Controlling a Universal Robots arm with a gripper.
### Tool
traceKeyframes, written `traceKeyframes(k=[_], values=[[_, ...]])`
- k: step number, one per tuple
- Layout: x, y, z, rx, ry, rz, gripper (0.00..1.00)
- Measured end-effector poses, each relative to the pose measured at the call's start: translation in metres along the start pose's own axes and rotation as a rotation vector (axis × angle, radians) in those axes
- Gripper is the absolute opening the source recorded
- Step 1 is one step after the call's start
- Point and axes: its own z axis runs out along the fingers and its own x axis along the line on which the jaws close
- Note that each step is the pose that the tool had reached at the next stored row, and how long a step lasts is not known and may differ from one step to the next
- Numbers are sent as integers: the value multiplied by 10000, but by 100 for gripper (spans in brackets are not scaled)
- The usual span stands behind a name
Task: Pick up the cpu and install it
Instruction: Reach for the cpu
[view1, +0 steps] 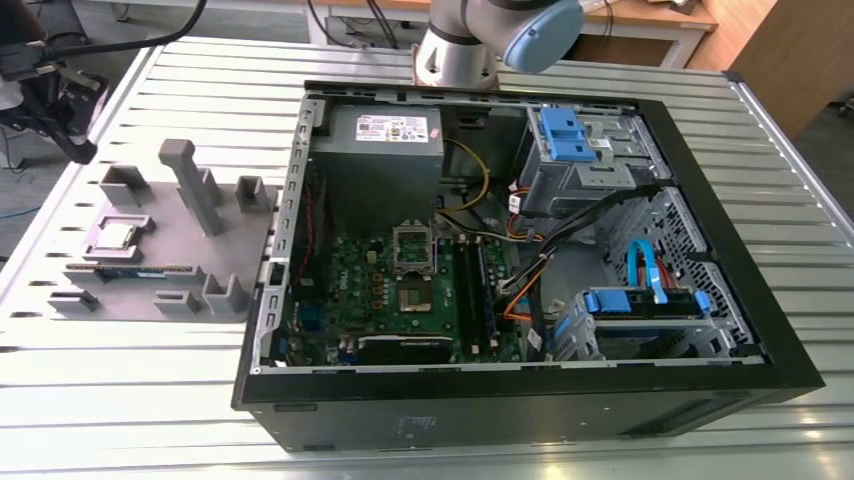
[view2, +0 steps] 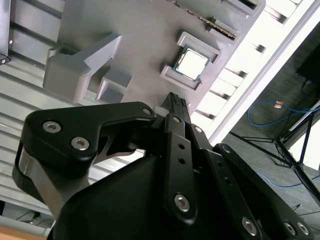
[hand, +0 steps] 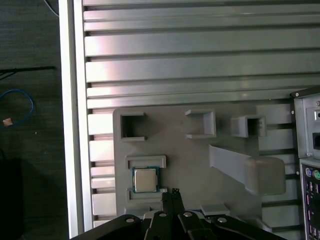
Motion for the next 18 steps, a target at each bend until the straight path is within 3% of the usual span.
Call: traceKeyframes(k=[13,18], values=[[135,-19,218,4,1,0,11],[153,-24,307,24,-2,-1,11]])
